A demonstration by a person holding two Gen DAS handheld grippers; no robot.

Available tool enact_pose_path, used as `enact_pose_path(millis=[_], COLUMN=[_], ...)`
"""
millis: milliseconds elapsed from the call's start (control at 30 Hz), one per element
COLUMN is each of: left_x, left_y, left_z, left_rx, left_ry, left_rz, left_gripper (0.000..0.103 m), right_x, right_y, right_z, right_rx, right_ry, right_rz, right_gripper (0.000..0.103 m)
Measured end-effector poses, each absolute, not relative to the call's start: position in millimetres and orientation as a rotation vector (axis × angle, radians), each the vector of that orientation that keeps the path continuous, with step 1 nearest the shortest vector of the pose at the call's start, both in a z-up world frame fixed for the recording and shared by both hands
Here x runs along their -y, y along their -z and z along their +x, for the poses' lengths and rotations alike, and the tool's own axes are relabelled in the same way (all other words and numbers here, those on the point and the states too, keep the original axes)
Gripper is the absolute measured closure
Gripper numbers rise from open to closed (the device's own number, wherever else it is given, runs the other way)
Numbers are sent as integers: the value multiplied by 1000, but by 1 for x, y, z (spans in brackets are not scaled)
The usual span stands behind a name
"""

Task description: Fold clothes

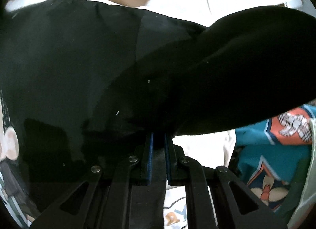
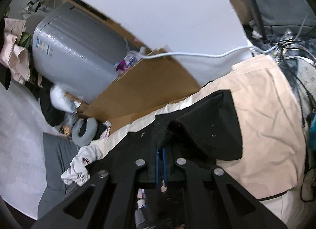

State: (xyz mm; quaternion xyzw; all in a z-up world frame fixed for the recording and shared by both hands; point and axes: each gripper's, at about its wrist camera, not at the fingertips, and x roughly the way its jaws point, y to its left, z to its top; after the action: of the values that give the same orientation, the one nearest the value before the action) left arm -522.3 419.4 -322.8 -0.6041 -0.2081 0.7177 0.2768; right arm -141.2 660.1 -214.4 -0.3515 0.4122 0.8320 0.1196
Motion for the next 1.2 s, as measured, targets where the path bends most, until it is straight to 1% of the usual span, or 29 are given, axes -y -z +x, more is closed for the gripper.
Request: enact_pose_path(millis=[233, 433, 567, 800, 867, 967, 1033, 1133, 1200], left_x=[-407, -397, -388, -382, -379, -377, -375, -373, -372], left_y=[330, 335, 342, 345, 347, 349, 350, 351, 352], left_z=[-518, -509, -502, -498, -498, -498, -498, -499, -500], left_rx=[784, 906, 1037, 1129, 1153, 1184, 1201, 1216, 1220], left_ry=[-1943, -1954, -1953, -1944, -1935, -1924, -1917, -1909, -1905], left_rz=[-1657, -1641, -1646, -1647, -1640, -1635, -1637, -1640, -1642], left_gripper=[93, 93, 93, 94, 94, 94, 94, 94, 94], right_x=[-646, -633, -626, -614, -612, -611, -613, -614, -613], right_y=[224, 230, 238, 249, 250, 252, 252, 250, 248], right_z=[-158, -167, -171, -177, -177, -176, -173, -170, -168], right_rx=[-1303, -1297, -1321, -1320, -1325, -1323, -1334, -1342, -1339], right_ry=[-2448, -2475, -2479, -2477, -2478, -2469, -2461, -2471, -2478], right_rz=[-1141, -1270, -1353, -1467, -1488, -1511, -1507, -1506, -1513], right_gripper=[100, 99, 99, 97, 94, 81, 63, 57, 56])
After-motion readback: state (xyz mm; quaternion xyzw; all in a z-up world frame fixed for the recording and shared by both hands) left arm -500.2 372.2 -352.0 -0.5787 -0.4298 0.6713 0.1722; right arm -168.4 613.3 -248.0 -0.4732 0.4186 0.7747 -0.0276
